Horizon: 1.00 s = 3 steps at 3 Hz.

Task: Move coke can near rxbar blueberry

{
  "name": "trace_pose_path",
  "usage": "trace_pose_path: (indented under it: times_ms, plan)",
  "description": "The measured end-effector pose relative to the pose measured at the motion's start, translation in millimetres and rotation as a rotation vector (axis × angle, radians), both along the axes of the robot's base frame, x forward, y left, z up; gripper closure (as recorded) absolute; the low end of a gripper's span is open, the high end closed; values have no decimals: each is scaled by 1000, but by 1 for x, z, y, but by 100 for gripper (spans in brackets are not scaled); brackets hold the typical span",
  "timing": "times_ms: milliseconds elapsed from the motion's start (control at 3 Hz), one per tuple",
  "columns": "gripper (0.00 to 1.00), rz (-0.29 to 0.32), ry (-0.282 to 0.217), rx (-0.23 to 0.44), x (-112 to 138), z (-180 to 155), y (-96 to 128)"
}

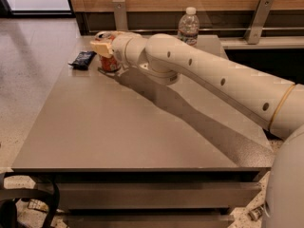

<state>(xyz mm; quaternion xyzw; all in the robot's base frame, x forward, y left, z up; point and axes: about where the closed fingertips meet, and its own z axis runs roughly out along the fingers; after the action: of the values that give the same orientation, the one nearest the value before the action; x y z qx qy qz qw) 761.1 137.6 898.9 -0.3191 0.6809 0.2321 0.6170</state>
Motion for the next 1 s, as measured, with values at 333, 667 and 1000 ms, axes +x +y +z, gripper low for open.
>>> trace_pose_path:
  times_ms: [333,667,1000]
  plan:
    - [85,1,0,-1,0,0,2]
    - [61,5,0,0,-1,0,4]
    - [38,8,1,0,-2,0,6]
